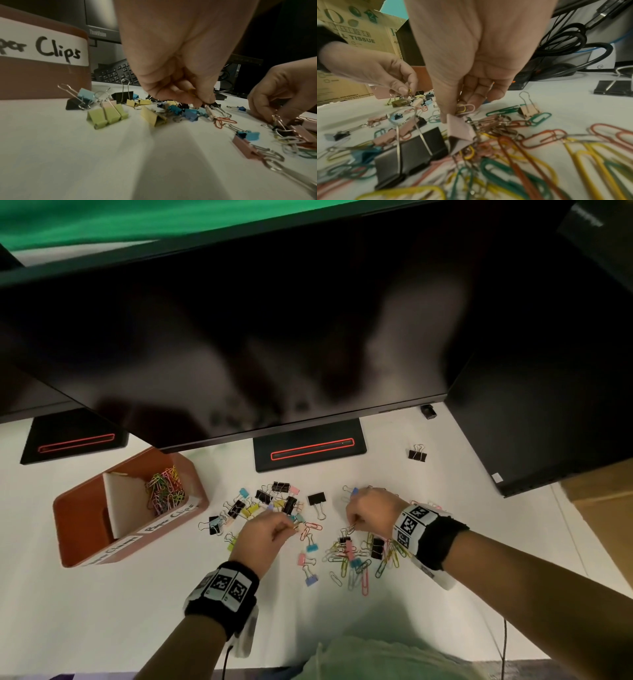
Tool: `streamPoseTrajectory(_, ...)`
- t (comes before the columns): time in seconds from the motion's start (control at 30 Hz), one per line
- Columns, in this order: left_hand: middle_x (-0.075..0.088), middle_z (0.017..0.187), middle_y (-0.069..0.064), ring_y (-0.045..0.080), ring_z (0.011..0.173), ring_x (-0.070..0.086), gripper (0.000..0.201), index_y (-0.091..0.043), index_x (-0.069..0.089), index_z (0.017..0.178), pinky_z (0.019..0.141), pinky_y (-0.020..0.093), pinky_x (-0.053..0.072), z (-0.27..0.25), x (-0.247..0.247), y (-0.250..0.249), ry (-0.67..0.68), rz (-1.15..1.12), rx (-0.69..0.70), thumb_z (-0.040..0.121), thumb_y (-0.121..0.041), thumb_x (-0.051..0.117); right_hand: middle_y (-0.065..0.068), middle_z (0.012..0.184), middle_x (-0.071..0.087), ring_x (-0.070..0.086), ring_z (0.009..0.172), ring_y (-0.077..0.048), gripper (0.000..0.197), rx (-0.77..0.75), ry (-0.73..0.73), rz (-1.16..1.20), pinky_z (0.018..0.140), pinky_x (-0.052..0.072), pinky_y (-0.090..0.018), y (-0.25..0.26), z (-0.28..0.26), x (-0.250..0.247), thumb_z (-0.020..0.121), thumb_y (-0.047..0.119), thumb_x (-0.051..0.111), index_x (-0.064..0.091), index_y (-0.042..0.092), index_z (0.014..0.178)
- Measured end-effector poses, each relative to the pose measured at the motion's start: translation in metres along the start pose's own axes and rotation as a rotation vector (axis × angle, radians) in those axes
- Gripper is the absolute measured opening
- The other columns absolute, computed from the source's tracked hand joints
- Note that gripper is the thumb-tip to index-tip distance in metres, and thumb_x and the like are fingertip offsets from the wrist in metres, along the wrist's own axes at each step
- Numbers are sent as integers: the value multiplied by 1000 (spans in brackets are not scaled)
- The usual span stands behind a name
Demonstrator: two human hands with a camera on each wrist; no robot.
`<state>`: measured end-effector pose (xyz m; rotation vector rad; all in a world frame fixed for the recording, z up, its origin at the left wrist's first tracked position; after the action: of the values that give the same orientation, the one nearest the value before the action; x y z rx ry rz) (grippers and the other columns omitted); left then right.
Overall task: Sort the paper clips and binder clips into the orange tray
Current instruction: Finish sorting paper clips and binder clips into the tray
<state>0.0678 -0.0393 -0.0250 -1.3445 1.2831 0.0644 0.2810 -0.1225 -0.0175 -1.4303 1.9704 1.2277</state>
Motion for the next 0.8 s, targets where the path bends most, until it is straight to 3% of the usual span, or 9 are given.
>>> streamPoseTrajectory(0.1,67,83,0,12,76,62,1,-15,68,81,74,28,52,1,-2,5,-22,4,-57,81,-14,68,-3,112,65,58,104,-20,20,25,-8,44,83,45,-26,0,-1,1,90,19,55,64,16,108)
streamPoseTrajectory(0.23,58,78,-5,11,73,58,10,-18,65,74,69,22,49,-3,-10,3,-73,73,13,81,-12,68,-5,116,63,57,107,-22,24,50,42,29,88,46,-30,1,0,3,91,20,53,63,15,113)
streamPoseTrajectory(0.33,54,87,-3,13,76,57,3,-13,68,84,74,26,51,-3,-6,-7,-58,122,95,81,-13,68,-6,118,61,57,107,-23,23,57,48,36,89,45,-31,1,1,3,92,20,54,64,14,111)
streamPoseTrajectory(0.43,58,86,-4,13,80,56,19,-18,67,100,79,32,51,2,9,-19,29,164,156,81,-16,67,-7,114,62,57,105,-23,21,67,46,53,88,46,-32,-1,0,1,91,21,56,64,13,108)
streamPoseTrajectory(0.57,62,100,-5,17,100,51,31,-27,58,117,95,36,38,16,24,-29,167,414,182,86,-26,58,-6,108,64,58,100,-24,19,80,25,100,87,49,-34,-5,-7,-3,90,23,56,65,15,105)
streamPoseTrajectory(0.63,62,97,-6,19,100,50,22,-27,62,108,95,37,35,23,25,-30,177,438,165,86,-28,58,-6,106,64,58,99,-23,19,74,-8,119,85,49,-34,-5,-9,-7,90,23,56,65,15,104)
streamPoseTrajectory(0.73,59,88,-7,19,96,50,9,-24,66,87,84,33,33,29,26,-34,145,453,164,85,-29,59,-5,105,64,58,98,-22,18,17,-34,124,81,46,-31,3,-11,-11,90,24,57,65,16,104)
streamPoseTrajectory(0.8,58,92,-6,18,96,49,9,-23,65,85,83,33,31,31,28,-35,147,470,163,85,-30,59,-6,106,64,58,97,-22,19,-48,-26,115,79,44,-28,12,-12,-12,89,23,58,65,14,104)
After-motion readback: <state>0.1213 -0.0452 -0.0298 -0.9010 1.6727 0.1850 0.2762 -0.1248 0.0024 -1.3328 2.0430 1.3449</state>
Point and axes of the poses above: each hand's wrist, its own z-axis towards the middle knuckle, its own x-axis out of the palm, y = z × x, the point moved 3 cm from there along z, towards the middle knuckle
